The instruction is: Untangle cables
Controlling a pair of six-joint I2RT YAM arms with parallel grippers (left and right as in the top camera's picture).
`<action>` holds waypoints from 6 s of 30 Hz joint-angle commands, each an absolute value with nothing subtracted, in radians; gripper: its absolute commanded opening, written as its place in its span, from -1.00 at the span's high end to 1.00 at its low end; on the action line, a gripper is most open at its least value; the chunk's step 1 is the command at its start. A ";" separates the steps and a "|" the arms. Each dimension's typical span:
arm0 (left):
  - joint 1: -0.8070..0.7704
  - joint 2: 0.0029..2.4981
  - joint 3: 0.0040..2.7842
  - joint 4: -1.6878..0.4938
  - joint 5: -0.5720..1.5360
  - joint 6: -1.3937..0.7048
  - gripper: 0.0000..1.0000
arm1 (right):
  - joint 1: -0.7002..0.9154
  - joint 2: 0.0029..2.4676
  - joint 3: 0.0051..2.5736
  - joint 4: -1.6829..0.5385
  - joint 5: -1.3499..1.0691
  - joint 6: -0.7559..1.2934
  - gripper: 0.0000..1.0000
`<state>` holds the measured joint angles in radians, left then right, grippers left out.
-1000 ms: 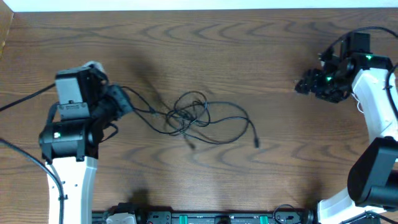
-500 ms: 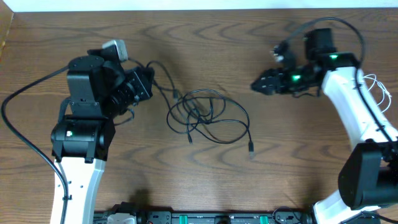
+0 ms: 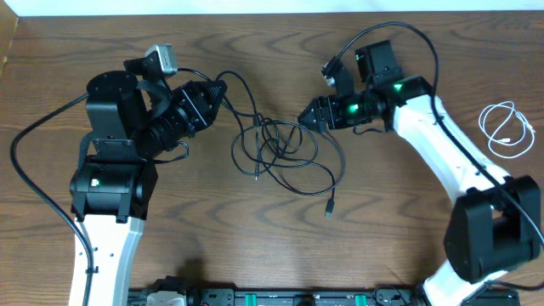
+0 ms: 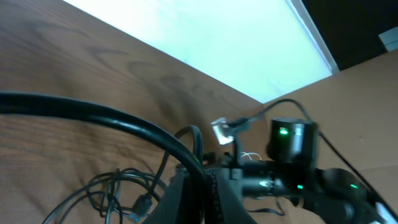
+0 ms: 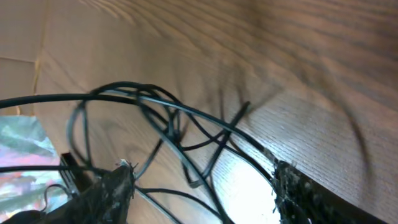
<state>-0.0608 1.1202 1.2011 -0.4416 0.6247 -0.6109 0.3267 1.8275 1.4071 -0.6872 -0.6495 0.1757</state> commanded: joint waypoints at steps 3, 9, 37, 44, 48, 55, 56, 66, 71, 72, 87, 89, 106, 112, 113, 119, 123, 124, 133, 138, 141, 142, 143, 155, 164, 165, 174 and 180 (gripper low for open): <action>-0.063 1.107 1.230 -0.435 0.663 -0.630 0.84 | 0.364 1.868 1.420 -0.687 -0.635 0.115 -0.31; -0.063 1.114 1.230 -0.467 0.662 -0.625 0.83 | 0.404 1.910 1.419 -0.684 -0.632 0.088 0.10; -0.096 1.225 1.228 -0.669 0.311 -0.455 -0.48 | 0.322 1.579 1.929 -0.779 -0.425 0.270 0.98; -0.239 1.241 1.228 -0.661 0.364 -0.345 -0.48 | 0.299 1.542 2.006 -0.706 -0.417 0.400 0.98; -0.305 1.273 1.228 -0.642 0.354 -0.344 -0.48 | 0.274 1.541 2.072 -0.671 -0.425 0.441 0.98; -0.414 1.361 1.228 -0.625 0.355 -0.239 -0.48 | 0.244 1.537 2.134 -0.727 -0.429 0.433 0.98; -0.429 1.379 1.228 -0.614 0.355 -0.228 -0.48 | 0.239 1.537 2.134 -0.747 -0.429 0.431 0.98; -0.516 1.546 1.228 -0.358 0.355 -0.176 -0.48 | 0.236 1.538 2.133 -0.872 -0.429 0.364 0.98; -0.569 1.605 1.228 -0.221 0.355 -0.176 -0.48 | 0.236 1.538 2.133 -0.888 -0.429 0.358 0.98; -0.578 1.617 1.228 -0.196 0.355 -0.176 -0.47 | 0.236 1.538 2.134 -0.891 -0.429 0.358 0.98; -0.551 1.609 1.228 -0.234 0.453 -0.011 -0.39 | 0.234 1.538 2.133 -0.931 -0.428 0.333 0.98; -0.543 1.599 1.228 -0.215 0.546 -0.012 -0.39 | 0.234 1.538 2.133 -0.933 -0.428 0.332 0.98; -0.661 1.728 1.224 0.110 0.337 -0.088 -0.40 | 0.234 1.538 2.133 -0.978 -0.428 0.313 0.98; -0.640 1.731 1.224 0.077 0.242 -0.089 0.63 | 0.221 1.538 2.133 -0.982 -0.425 0.313 0.98; -0.631 1.728 1.224 0.057 0.242 -0.101 0.78 | 0.216 1.538 2.133 -0.986 -0.421 0.313 0.98; -0.562 1.629 1.224 -0.044 0.251 -0.159 0.85 | 0.168 1.540 2.130 -1.044 -0.318 0.321 0.98; -0.531 1.498 1.225 -0.053 0.253 -0.159 0.85 | 0.142 1.556 2.130 -1.098 -0.279 0.321 0.98; -0.525 1.460 1.225 -0.052 0.253 -0.159 0.85 | 0.134 1.564 2.130 -1.111 -0.279 0.321 0.98; -0.517 1.166 1.236 0.019 0.252 -0.159 0.85 | 0.108 1.670 2.130 -1.220 -0.283 0.321 0.98; -0.517 1.088 1.236 0.075 0.252 -0.160 0.85 | 0.108 1.716 2.130 -1.229 -0.326 0.304 0.98; -0.517 1.077 1.236 0.072 0.252 -0.163 0.85 | 0.109 1.721 2.130 -1.193 -0.448 0.216 0.98; -0.517 1.081 1.236 0.068 0.253 -0.172 0.85 | 0.111 1.720 2.130 -1.180 -0.505 0.171 0.98; -0.517 1.087 1.236 0.062 0.253 -0.181 0.85 | 0.112 1.716 2.130 -1.173 -0.554 0.135 0.98; -0.529 1.207 1.235 -0.103 0.376 -0.270 0.85 | 0.089 1.711 2.130 -1.329 -0.380 0.142 0.98; -0.676 1.379 1.235 -0.187 0.464 -0.275 0.85 | -0.123 1.648 2.130 -1.316 -0.398 0.197 0.98; -0.694 1.394 1.235 -0.187 0.463 -0.275 0.85 | -0.168 1.636 2.130 -1.314 -0.410 0.193 0.98; -0.735 1.497 1.235 -0.225 0.413 -0.274 0.85 | -0.340 1.636 2.130 -1.413 -0.605 0.033 0.98; -0.735 1.566 1.235 -0.304 0.317 -0.264 0.35 | -0.277 1.655 2.130 -1.395 -0.596 0.017 0.98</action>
